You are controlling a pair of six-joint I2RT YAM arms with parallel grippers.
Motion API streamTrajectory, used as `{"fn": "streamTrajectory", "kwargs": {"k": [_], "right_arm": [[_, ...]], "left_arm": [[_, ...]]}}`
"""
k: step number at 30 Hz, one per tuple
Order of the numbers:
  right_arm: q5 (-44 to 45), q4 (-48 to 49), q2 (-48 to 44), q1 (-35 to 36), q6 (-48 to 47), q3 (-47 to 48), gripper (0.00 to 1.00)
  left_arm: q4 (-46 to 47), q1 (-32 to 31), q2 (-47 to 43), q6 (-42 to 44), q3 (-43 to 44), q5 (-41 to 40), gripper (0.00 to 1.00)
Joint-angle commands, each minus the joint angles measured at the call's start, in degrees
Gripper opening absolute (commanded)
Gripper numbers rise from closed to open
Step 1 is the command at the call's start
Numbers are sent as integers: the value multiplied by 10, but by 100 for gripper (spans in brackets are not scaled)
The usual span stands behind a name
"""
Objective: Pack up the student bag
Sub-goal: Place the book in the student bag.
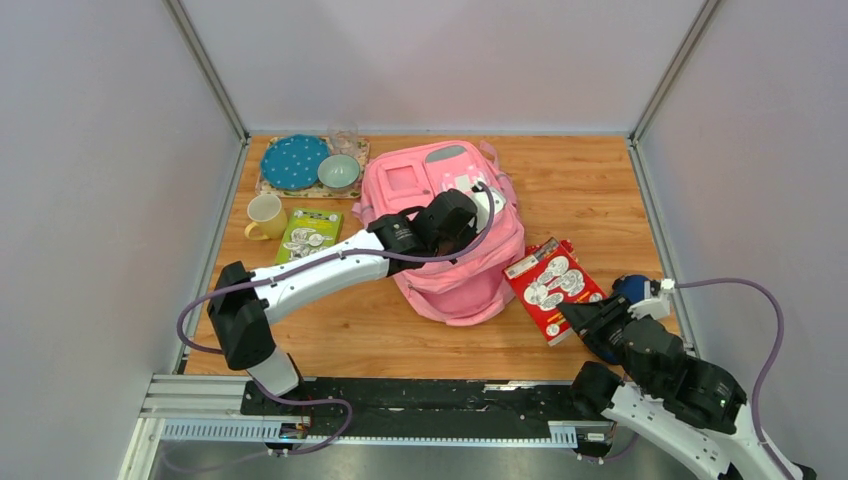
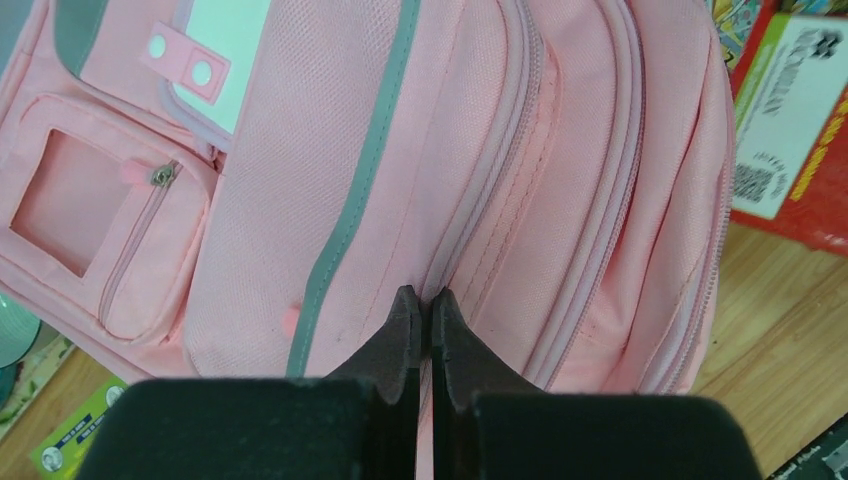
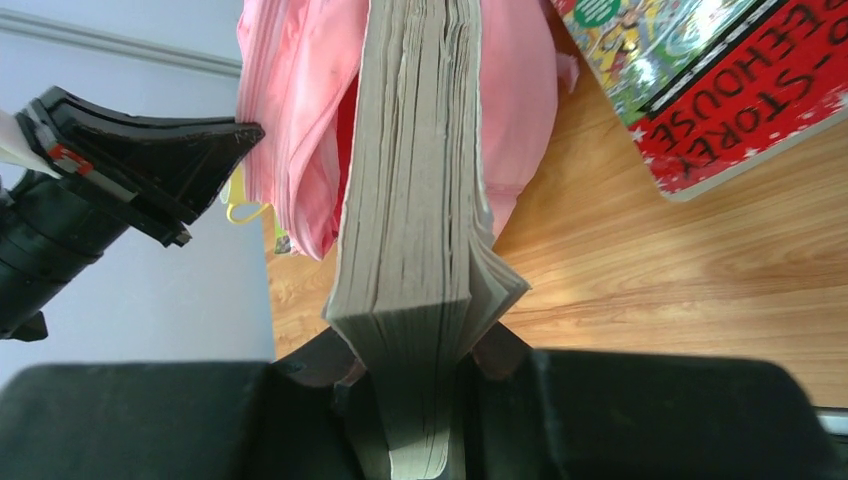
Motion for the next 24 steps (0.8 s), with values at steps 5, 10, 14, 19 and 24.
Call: {"fn": "streamTrajectory", "kwargs": {"k": [5,10,14,19,24], "right_arm": [[-72,194,22,0,68,-85,0],[-70,290,61,0,72,-122,0],[-81,404,90,0,63,-160,0],[-73,510,163,0,74,-184,0],[-54,646,258,-3,76,-200,0]], "left_arm": [[37,5,-73,-54,36,5,0],[38,5,-93,-61,26,9,0],[53,9,-109,-64,15,24,0],[60,15,-115,-71,18,38,0],[68,23,-120,-77,15,50,0]]}}
